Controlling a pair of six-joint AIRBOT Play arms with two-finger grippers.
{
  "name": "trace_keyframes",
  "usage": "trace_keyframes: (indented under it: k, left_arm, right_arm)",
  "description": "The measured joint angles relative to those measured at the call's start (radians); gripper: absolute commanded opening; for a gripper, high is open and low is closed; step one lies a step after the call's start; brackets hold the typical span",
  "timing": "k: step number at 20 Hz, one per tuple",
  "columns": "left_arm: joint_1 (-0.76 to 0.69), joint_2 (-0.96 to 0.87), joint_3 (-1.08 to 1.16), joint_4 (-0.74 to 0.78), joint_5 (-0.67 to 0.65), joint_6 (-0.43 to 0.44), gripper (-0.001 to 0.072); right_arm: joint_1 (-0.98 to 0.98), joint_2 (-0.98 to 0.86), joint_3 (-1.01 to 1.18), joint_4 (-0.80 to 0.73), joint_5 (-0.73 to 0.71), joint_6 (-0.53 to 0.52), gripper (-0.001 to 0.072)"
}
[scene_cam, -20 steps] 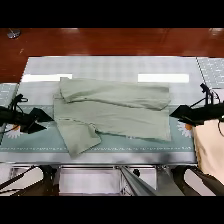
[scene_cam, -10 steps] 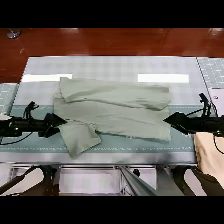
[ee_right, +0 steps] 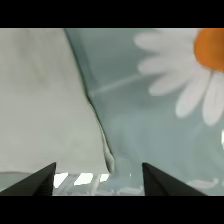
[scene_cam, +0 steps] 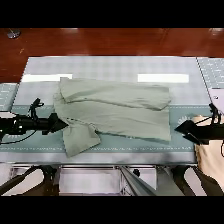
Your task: Fold the shirts.
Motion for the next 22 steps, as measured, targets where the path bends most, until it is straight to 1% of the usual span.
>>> trace_keyframes:
  k: [3,7,10,14,15,16,17,18,22]
  left_arm:
    - [-0.002,0.002,0.003,-0.002,-0.007,0.007,0.0020]
    - [-0.002,0.003,0.005,-0.002,-0.011,0.014,0.0020]
    - [-0.002,0.003,0.005,-0.002,-0.014,0.018,0.0020]
    - [-0.002,0.003,0.005,-0.003,-0.010,0.018,0.0020]
    - [-0.002,0.003,0.005,-0.003,-0.009,0.018,0.0020]
    - [-0.002,0.003,0.005,-0.003,-0.008,0.019,0.0020]
    - [-0.002,0.003,0.005,-0.003,-0.007,0.019,0.0020]
    - [-0.002,0.003,0.007,-0.002,-0.008,0.023,0.0020]
    - [0.038,0.006,0.042,0.046,-0.064,0.042,0.0020]
  right_arm:
    - [0.006,0.000,-0.064,-0.004,0.027,0.023,0.0617]
    - [0.057,-0.041,-0.096,0.010,0.020,0.034,0.0617]
    - [0.079,-0.097,-0.103,0.087,-0.035,0.029,0.0615]
    - [0.089,-0.164,-0.106,0.193,-0.084,0.014,0.0590]
    - [0.090,-0.176,-0.107,0.211,-0.096,0.011,0.0440]
    - [0.091,-0.187,-0.107,0.215,-0.116,0.007,0.0223]
    - [0.092,-0.196,-0.108,0.217,-0.140,-0.003,0.0025]
    - [0.091,-0.202,-0.108,0.245,-0.158,-0.021,0.0026]
    - [0.092,-0.213,-0.082,0.325,-0.116,-0.115,0.0026]
